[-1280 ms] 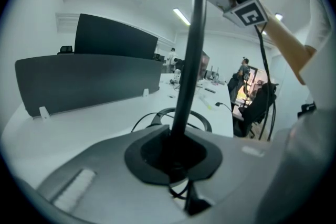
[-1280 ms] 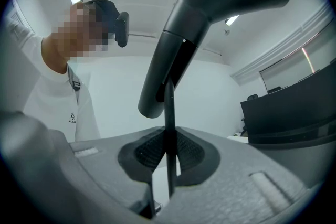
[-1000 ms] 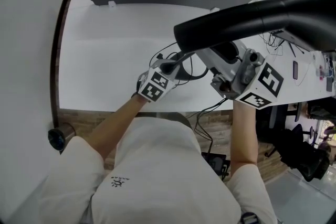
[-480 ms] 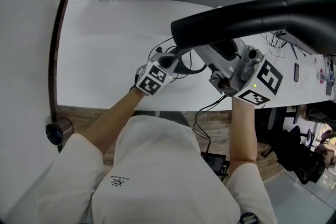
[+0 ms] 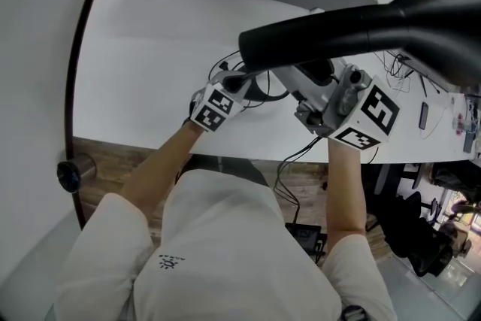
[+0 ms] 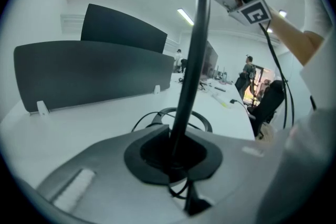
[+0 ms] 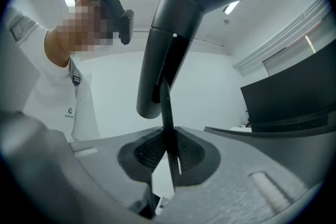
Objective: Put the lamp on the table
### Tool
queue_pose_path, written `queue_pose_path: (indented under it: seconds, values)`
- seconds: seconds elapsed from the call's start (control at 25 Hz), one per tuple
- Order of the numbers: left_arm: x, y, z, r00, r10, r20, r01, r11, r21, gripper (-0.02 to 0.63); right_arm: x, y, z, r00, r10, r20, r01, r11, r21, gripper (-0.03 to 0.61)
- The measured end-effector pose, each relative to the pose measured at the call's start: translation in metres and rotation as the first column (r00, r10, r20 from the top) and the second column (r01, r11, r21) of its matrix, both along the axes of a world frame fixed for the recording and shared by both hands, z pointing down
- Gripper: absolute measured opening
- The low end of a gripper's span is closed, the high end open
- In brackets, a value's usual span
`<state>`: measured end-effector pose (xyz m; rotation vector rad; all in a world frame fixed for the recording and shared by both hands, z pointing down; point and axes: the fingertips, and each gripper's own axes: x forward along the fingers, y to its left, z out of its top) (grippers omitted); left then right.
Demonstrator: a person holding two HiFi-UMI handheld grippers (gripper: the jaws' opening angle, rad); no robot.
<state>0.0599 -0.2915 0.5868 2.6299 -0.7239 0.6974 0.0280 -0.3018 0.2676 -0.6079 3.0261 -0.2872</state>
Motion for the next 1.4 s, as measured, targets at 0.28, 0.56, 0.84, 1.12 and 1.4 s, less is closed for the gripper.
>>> queue_pose_path:
  seconds: [0.28, 0.56, 0.84, 1.12, 1.4]
  values:
    - [0.002, -0.007, 0.017, 1.000, -0.016, -0.009, 0.016, 1.000, -0.001, 0.017, -0.001, -0.005, 0.018, 1.000, -0.011, -0.013, 0.011, 1.000, -0.010, 0.038]
    - [0.006, -0.008, 0.026, 1.000, -0.016, -0.009, 0.016, 1.000, 0.011, 0.017, 0.004, -0.004, 0.026, 1.000, -0.008, -0.009, 0.008, 1.000, -0.005, 0.040]
    - [0.010, -0.012, 0.035, 1.000, -0.008, -0.007, 0.008, 1.000, 0.017, 0.018, 0.008, -0.004, 0.035, 1.000, -0.002, -0.010, 0.002, 1.000, -0.003, 0.040]
    - [0.013, -0.012, 0.043, 1.000, -0.003, -0.003, 0.003, 1.000, 0.022, 0.018, 0.013, -0.003, 0.043, 1.000, 0.008, -0.009, -0.008, 1.000, -0.001, 0.040]
    - [0.014, -0.013, 0.047, 1.000, 0.004, -0.002, -0.004, 1.000, 0.025, 0.018, 0.014, -0.003, 0.047, 1.000, 0.014, -0.010, -0.014, 1.000, 0.001, 0.040]
